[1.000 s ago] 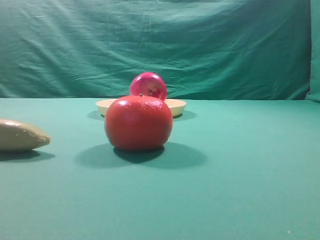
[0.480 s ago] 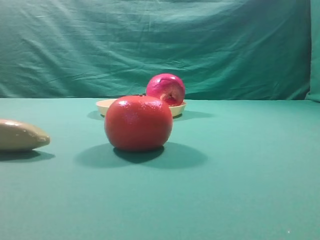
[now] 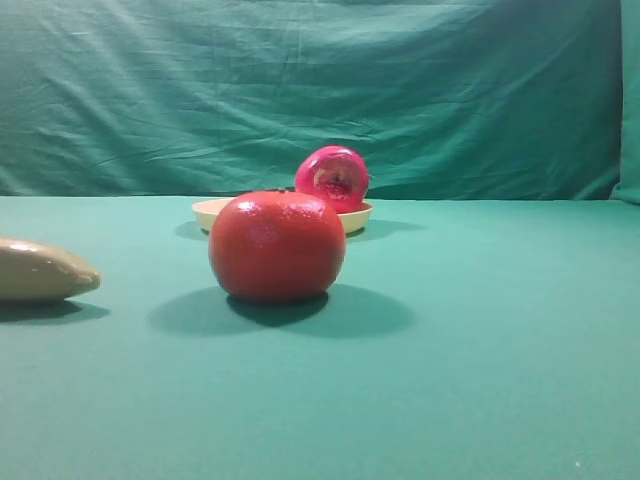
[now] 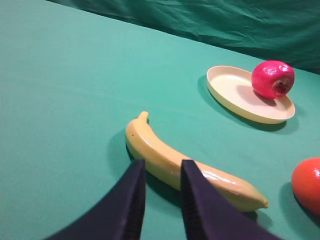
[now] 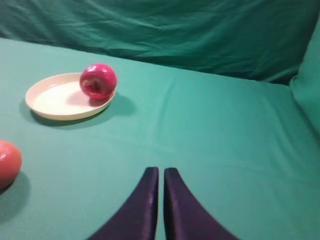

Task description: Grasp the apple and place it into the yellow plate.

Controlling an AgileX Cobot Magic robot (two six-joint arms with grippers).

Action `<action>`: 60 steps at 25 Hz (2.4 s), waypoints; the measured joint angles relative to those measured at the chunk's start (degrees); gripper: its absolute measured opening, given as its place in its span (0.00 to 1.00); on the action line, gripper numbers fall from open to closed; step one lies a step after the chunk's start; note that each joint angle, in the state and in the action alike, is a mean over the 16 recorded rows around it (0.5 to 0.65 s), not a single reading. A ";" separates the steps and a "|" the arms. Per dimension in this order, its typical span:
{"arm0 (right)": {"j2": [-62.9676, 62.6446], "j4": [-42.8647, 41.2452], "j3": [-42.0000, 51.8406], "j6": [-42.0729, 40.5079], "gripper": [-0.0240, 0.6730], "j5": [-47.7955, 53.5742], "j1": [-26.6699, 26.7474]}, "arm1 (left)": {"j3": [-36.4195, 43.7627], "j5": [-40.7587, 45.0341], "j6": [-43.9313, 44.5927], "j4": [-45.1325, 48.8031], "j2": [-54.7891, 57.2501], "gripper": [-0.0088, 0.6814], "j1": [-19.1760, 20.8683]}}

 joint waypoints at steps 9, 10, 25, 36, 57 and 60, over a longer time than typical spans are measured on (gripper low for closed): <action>-1.17 1.40 5.00 0.06 0.03 -2.67 -5.20 | 0.00 0.00 0.00 0.00 0.00 0.24 0.00; -1.17 1.56 5.19 0.06 0.03 -2.34 -5.48 | 0.00 0.00 0.00 0.00 0.00 0.24 0.00; -1.17 2.19 5.34 -1.35 0.03 3.98 -6.58 | 0.00 0.00 0.00 0.00 0.00 0.24 0.00; -1.17 2.19 5.26 -1.83 0.03 4.40 -6.58 | 0.00 0.00 0.00 0.00 0.00 0.24 0.00; -1.17 2.19 5.26 -1.83 0.03 4.44 -6.58 | 0.00 0.00 0.00 0.00 0.00 0.24 0.00; -1.17 2.19 5.26 -1.83 0.03 4.46 -6.58 | 0.00 0.00 0.00 0.00 0.00 0.24 0.00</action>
